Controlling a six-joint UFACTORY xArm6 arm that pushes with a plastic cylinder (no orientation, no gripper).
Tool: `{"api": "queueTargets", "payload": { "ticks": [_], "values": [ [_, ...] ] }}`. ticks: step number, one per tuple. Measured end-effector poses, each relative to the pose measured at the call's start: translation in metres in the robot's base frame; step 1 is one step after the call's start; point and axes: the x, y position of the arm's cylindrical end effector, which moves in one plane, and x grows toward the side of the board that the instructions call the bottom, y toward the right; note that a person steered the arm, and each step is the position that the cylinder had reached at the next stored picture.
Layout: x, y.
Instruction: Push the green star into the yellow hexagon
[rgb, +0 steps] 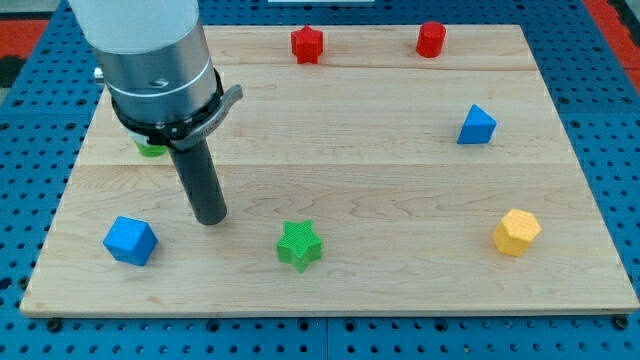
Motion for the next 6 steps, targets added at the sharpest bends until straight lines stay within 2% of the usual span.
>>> {"api": "queueTargets", "payload": {
  "ticks": [1,3,4,5,6],
  "values": [
    [0.027,0.037],
    [0.025,0.178],
    [0.035,0.174],
    [0.075,0.155],
    [0.075,0.194]
  ]
}}
